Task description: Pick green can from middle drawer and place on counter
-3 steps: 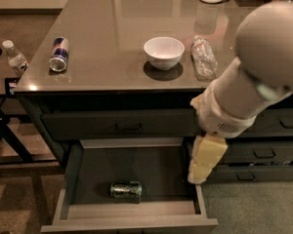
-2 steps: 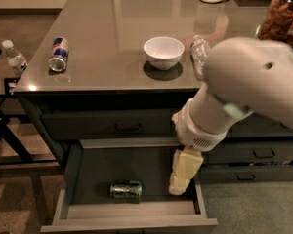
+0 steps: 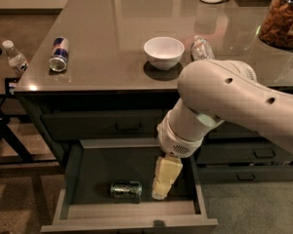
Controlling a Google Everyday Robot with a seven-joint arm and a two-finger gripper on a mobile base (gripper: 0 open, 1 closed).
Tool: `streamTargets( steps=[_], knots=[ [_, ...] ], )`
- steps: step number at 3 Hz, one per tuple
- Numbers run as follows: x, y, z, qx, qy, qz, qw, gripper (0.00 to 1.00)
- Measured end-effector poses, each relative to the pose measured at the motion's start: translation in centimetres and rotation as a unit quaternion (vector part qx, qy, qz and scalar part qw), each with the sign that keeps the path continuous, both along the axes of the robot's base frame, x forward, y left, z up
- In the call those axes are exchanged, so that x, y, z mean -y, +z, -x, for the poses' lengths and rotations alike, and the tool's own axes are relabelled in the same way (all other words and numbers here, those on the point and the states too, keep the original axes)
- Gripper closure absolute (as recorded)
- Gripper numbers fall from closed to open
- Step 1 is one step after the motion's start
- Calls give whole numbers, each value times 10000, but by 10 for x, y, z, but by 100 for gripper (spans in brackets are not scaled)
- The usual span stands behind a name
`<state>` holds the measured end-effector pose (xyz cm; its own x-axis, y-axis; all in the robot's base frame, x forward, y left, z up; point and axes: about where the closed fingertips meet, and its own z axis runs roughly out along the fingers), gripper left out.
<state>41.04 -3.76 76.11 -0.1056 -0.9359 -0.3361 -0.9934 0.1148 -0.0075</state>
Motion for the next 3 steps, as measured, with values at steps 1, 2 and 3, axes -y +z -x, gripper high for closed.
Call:
streamTargets(
  steps=[1,2,3],
  knots=[
    [-2,-3,1,-37,-23,-36,10000,0],
    [-24,-40,2,-210,-98,-252,9994,0],
    [-61,-101,-4,-428,-210,-518,9975,0]
  ],
)
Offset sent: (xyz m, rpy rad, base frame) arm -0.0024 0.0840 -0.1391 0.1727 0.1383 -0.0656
